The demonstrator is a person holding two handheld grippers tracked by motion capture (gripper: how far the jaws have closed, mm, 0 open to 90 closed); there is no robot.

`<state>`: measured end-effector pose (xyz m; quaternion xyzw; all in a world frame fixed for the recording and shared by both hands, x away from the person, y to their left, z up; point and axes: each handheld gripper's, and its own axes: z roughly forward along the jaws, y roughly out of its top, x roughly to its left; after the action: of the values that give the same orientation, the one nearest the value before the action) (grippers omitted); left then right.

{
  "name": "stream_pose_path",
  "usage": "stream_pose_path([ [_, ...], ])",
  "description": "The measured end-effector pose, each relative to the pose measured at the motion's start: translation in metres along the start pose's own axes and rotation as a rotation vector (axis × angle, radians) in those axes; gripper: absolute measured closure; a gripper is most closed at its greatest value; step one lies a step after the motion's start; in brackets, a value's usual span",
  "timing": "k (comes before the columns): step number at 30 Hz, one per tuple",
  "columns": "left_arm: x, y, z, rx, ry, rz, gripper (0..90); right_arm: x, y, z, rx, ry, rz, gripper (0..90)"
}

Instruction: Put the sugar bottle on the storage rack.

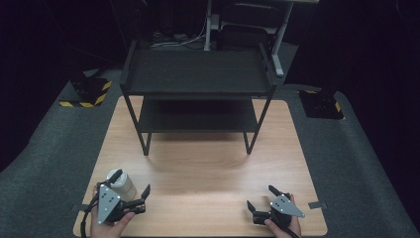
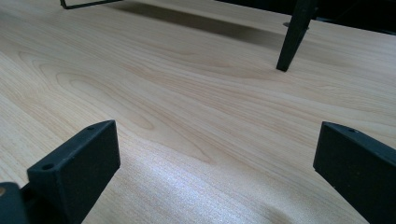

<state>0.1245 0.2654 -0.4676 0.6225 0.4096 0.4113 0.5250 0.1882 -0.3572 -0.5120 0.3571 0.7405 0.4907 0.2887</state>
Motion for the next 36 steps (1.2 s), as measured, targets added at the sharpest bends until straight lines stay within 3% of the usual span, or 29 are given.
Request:
stream_pose_path([
  [3, 0.006, -0.002, -0.004, 0.005, 0.039, 0.000, 0.5, 0.000, 0.000, 0.000, -0.001, 0.000, 0.002, 0.1],
  [4, 0.009, -0.006, -0.007, 0.009, 0.081, 0.001, 0.6, 0.000, 0.000, 0.000, -0.003, 0.000, 0.003, 0.1],
  [11, 0.018, -0.018, -0.009, 0.032, 0.131, -0.018, 0.6, 0.000, -0.001, -0.001, -0.007, 0.000, 0.005, 0.1],
  [17, 0.018, -0.033, -0.004, 0.053, 0.129, -0.023, 0.8, -0.001, -0.001, -0.001, -0.007, 0.003, 0.004, 0.1],
  [21, 0.018, -0.043, 0.001, 0.076, 0.119, -0.067, 0.6, -0.001, -0.002, -0.001, -0.009, 0.003, 0.004, 0.1],
  [27, 0.019, -0.052, 0.003, 0.095, 0.101, -0.082, 1.2, -0.001, -0.002, -0.001, -0.009, 0.004, 0.003, 0.1],
  [29, 0.016, -0.056, 0.004, 0.104, 0.096, -0.063, 6.3, -0.001, -0.002, -0.001, -0.011, 0.005, 0.004, 0.1],
  [36, 0.008, -0.059, 0.003, 0.099, 0.111, -0.067, 19.5, -0.002, -0.002, -0.001, -0.012, 0.008, 0.002, 0.1],
])
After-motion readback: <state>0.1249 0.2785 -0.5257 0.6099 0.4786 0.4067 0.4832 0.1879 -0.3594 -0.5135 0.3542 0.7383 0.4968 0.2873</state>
